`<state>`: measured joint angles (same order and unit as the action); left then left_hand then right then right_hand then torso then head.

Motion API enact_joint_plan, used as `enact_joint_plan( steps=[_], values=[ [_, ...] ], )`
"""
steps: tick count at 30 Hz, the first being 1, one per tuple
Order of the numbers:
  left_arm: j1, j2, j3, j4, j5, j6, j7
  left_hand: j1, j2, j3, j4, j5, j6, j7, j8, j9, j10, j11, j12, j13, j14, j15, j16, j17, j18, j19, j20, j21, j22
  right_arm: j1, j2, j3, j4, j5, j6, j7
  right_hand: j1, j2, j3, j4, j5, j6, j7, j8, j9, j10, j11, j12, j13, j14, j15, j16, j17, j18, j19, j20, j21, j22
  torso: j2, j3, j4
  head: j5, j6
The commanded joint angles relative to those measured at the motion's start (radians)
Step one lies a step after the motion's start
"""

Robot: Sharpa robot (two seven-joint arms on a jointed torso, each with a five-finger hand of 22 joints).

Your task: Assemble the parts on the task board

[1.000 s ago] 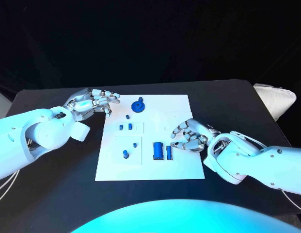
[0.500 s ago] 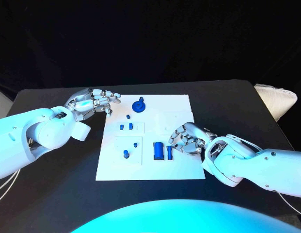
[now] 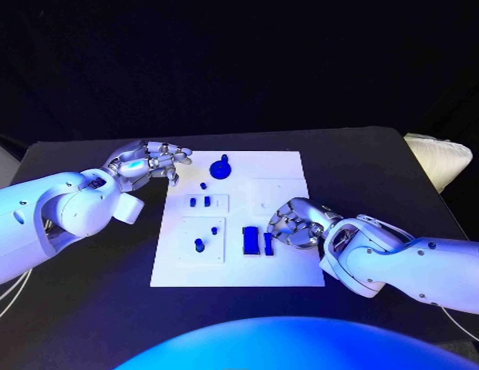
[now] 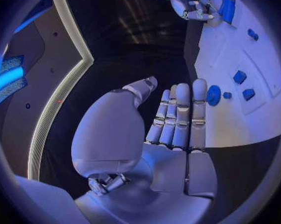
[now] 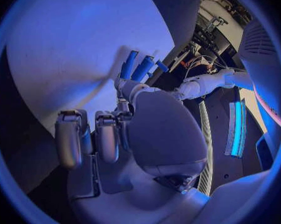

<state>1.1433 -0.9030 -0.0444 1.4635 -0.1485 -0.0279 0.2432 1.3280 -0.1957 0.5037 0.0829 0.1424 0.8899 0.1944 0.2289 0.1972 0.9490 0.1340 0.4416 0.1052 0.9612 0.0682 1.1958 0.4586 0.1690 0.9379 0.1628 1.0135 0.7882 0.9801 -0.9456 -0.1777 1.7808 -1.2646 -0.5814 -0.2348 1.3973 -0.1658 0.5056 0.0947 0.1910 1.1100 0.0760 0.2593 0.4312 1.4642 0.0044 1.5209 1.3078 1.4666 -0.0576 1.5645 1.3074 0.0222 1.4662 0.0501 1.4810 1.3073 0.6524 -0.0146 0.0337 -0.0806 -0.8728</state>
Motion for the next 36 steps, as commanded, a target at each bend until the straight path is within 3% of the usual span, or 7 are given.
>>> enact_joint_plan(
  steps=[1, 7, 14, 20, 27, 36],
  values=[
    [0.000, 0.002, 0.001, 0.001, -0.001, 0.017, 0.004, 0.006, 0.001, 0.002, 0.006, 0.001, -0.009, -0.001, 0.004, -0.001, -0.002, -0.002, 0.004, 0.002, -0.006, -0.002, -0.003, 0.001, 0.014, -0.004, 0.001, -0.006, 0.000, -0.005, 0.005, -0.002, 0.002, -0.016, 0.034, 0.006, -0.011, 0.001, 0.003, -0.009, -0.005, 0.006, -0.003, 0.007, 0.008, 0.091, -0.008, 0.008, 0.245, 0.104, -0.009, 0.006, 0.263, -0.006, 0.086, -0.010, 0.004, 0.242, 0.000, -0.0002, 0.0008, -0.001, 0.000],
    [0.000, 0.001, 0.001, 0.001, -0.001, 0.017, 0.002, 0.007, 0.001, 0.002, 0.007, 0.001, -0.009, -0.001, 0.004, -0.001, -0.002, -0.002, 0.004, 0.002, -0.006, -0.003, -0.003, 0.001, 0.014, -0.003, 0.001, -0.005, 0.000, -0.005, 0.006, -0.002, 0.001, -0.019, 0.021, 0.007, -0.015, 0.002, 0.005, -0.015, -0.006, 0.008, -0.005, 0.013, 0.013, 0.093, -0.011, 0.013, 0.247, 0.104, -0.012, 0.006, 0.263, -0.006, 0.086, -0.012, 0.007, 0.242, 0.000, 0.0001, 0.0007, -0.001, 0.000],
    [0.000, 0.001, 0.001, 0.001, -0.001, 0.016, 0.002, 0.007, 0.001, 0.002, 0.007, 0.001, -0.009, -0.001, 0.004, -0.001, -0.002, -0.002, 0.004, 0.002, -0.006, -0.003, -0.003, 0.001, 0.014, -0.003, 0.001, -0.005, 0.000, -0.006, 0.001, -0.002, 0.004, -0.021, -0.031, 0.024, -0.019, 0.002, 0.008, -0.021, -0.002, 0.006, -0.005, 0.017, 0.017, 0.091, -0.012, 0.007, 0.244, 0.104, -0.013, 0.006, 0.263, -0.005, 0.085, -0.014, 0.001, 0.241, 0.000, 0.0006, 0.0003, 0.001, 0.000],
    [0.000, 0.001, 0.001, 0.000, -0.002, 0.016, 0.002, 0.007, 0.002, 0.002, 0.007, 0.000, -0.010, -0.001, 0.003, -0.001, -0.002, -0.002, 0.004, 0.002, -0.006, -0.003, -0.003, 0.001, 0.014, -0.004, 0.000, -0.006, 0.000, -0.006, -0.004, -0.002, 0.008, -0.011, -0.065, 0.052, -0.033, 0.004, 0.019, -0.033, 0.009, -0.019, 0.003, 0.012, 0.020, 0.089, -0.006, 0.000, 0.241, 0.103, -0.010, 0.003, 0.257, -0.004, 0.084, -0.014, -0.004, 0.239, 0.001, 0.0010, 0.0010, 0.000, 0.000],
    [0.000, 0.001, 0.001, -0.001, -0.002, 0.016, 0.002, 0.007, 0.002, 0.002, 0.007, 0.000, -0.010, -0.001, 0.003, -0.001, -0.002, -0.002, 0.004, 0.002, -0.006, -0.003, -0.003, 0.001, 0.014, -0.004, 0.000, -0.006, 0.000, -0.006, -0.008, -0.002, 0.014, 0.014, -0.066, 0.090, -0.039, 0.006, 0.023, -0.036, 0.011, -0.027, 0.006, 0.008, 0.020, 0.091, -0.003, 0.007, 0.244, 0.104, -0.008, 0.005, 0.260, -0.005, 0.085, -0.013, 0.001, 0.241, 0.001, 0.0008, 0.0002, 0.000, 0.000],
    [0.000, 0.001, 0.001, -0.001, -0.002, 0.016, 0.002, 0.007, 0.002, 0.002, 0.007, 0.000, -0.010, -0.001, 0.003, -0.001, -0.002, -0.002, 0.004, 0.002, -0.006, -0.003, -0.003, 0.001, 0.014, -0.004, 0.000, -0.006, 0.000, -0.006, -0.010, -0.002, 0.014, 0.026, -0.032, 0.090, -0.071, 0.003, 0.020, -0.031, 0.004, -0.029, 0.004, 0.008, 0.022, 0.092, -0.003, 0.009, 0.245, 0.104, -0.007, 0.006, 0.263, -0.006, 0.086, -0.011, 0.004, 0.242, 0.000, 0.0000, 0.0006, 0.000, 0.000]
  ],
)
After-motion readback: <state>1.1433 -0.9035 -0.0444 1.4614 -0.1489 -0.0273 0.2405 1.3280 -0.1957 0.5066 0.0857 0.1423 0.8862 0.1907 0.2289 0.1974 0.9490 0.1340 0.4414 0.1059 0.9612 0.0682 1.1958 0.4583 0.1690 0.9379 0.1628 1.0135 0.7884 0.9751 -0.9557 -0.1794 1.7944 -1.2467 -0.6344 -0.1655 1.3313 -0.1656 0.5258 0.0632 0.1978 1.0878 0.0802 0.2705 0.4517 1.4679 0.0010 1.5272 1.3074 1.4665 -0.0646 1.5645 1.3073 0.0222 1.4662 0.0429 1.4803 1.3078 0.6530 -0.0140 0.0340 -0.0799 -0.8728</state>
